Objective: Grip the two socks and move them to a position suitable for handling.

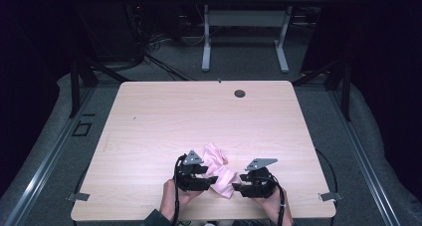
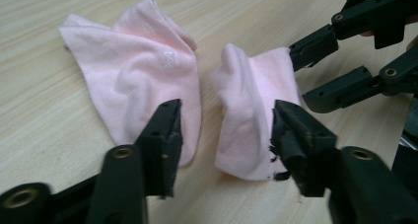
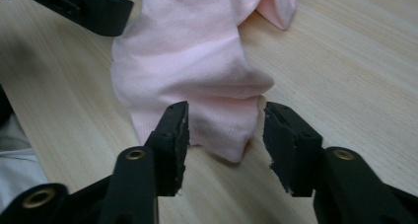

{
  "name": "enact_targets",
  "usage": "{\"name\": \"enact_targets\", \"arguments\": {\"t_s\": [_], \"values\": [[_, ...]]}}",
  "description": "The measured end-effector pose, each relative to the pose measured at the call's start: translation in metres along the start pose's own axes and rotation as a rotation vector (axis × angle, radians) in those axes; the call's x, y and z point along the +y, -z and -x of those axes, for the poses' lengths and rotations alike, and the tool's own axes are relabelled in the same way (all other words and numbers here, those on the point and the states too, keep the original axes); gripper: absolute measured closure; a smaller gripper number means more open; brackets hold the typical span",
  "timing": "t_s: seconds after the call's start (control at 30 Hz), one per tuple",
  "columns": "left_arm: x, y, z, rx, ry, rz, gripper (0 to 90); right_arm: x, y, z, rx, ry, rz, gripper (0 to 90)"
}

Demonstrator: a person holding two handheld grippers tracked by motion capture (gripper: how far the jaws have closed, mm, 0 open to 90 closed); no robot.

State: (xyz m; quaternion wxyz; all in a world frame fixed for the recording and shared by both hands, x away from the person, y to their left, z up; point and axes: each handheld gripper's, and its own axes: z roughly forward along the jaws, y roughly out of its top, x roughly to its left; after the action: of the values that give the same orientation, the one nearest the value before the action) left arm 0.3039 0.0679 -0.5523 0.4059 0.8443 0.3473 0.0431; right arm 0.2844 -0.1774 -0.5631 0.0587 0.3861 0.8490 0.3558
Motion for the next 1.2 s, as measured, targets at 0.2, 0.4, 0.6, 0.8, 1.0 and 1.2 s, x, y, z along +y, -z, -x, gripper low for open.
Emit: {"name": "enact_targets", "arguments": {"t_s": [0.2, 0.4, 0.6, 0.8, 1.0, 1.2], "values": [[-0.002, -0.014, 0.003, -0.007, -0.008, -0.057, 75.6, 0.0, -0.008, 0.0, -0.011, 0.031, -0.023, 76.3], [-0.006, -0.013, 0.006, -0.016, 0.008, -0.042, 83.7, 0.0, -0.009, 0.002, -0.019, 0.042, -0.012, 89.9], [-0.009, -0.003, 0.015, -0.035, 0.022, -0.021, 82.7, 0.0, -0.001, 0.007, -0.068, 0.04, 0.004, 90.0], [-0.011, -0.001, 0.019, -0.017, 0.049, -0.015, 71.5, -0.001, 0.013, 0.013, -0.044, -0.008, 0.035, 69.8], [-0.012, -0.004, 0.017, -0.012, 0.06, -0.03, 64.5, -0.001, -0.002, 0.0, 0.021, 0.052, -0.006, 61.8], [-0.017, -0.006, 0.013, -0.002, 0.065, -0.041, 79.8, -0.003, -0.009, -0.008, -0.01, 0.123, -0.01, 87.4]]}}
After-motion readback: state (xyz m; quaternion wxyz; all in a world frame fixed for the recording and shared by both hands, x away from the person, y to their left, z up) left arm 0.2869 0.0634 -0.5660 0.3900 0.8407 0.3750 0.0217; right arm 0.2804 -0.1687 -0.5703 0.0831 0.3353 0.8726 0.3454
